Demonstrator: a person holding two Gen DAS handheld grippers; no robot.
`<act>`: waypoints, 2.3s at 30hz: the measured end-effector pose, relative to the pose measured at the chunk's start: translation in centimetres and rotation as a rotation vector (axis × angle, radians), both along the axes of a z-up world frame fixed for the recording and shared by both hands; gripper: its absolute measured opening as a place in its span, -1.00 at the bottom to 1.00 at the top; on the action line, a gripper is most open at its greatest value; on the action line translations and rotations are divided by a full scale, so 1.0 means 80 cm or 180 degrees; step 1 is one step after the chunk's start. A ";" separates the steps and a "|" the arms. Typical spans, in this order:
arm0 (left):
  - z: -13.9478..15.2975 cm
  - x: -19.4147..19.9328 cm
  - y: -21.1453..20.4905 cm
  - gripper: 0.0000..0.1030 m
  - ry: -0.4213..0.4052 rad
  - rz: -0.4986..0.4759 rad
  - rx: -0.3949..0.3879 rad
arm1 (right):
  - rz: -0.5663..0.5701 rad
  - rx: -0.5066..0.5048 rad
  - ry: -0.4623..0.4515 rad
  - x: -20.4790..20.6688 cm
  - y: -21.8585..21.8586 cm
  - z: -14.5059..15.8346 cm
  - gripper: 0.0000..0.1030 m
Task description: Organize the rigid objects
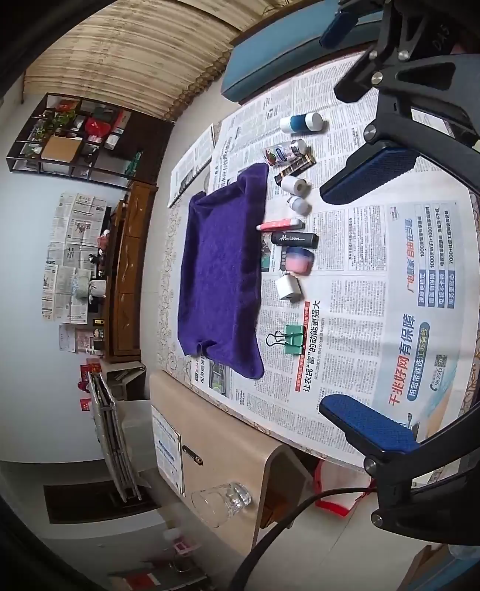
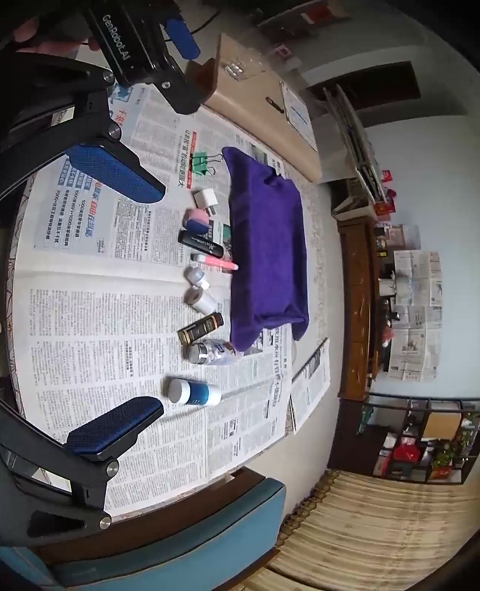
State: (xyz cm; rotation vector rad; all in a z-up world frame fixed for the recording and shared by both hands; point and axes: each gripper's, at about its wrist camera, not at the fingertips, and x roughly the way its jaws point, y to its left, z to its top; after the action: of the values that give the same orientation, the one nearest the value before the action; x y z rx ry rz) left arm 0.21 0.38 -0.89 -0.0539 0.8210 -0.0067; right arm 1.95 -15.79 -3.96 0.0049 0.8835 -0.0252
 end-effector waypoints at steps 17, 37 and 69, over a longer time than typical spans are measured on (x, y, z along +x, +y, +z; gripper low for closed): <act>-0.011 0.013 0.008 1.00 -0.0020 -0.0026 0.0126 | -0.0103 0.0099 -0.0138 -0.010 -0.015 0.020 0.99; -0.019 0.020 0.001 1.00 0.0025 -0.0042 0.0134 | -0.0153 0.0090 -0.0076 -0.007 -0.036 0.007 0.99; -0.013 0.001 0.011 1.00 -0.0102 -0.0070 0.0270 | -0.0068 0.0102 -0.0048 -0.016 -0.036 0.011 0.99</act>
State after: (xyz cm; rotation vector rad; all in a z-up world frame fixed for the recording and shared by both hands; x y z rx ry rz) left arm 0.27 1.24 -1.96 0.0351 0.7891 0.0066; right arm 0.67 -18.71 -3.12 0.0445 0.8687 -0.0307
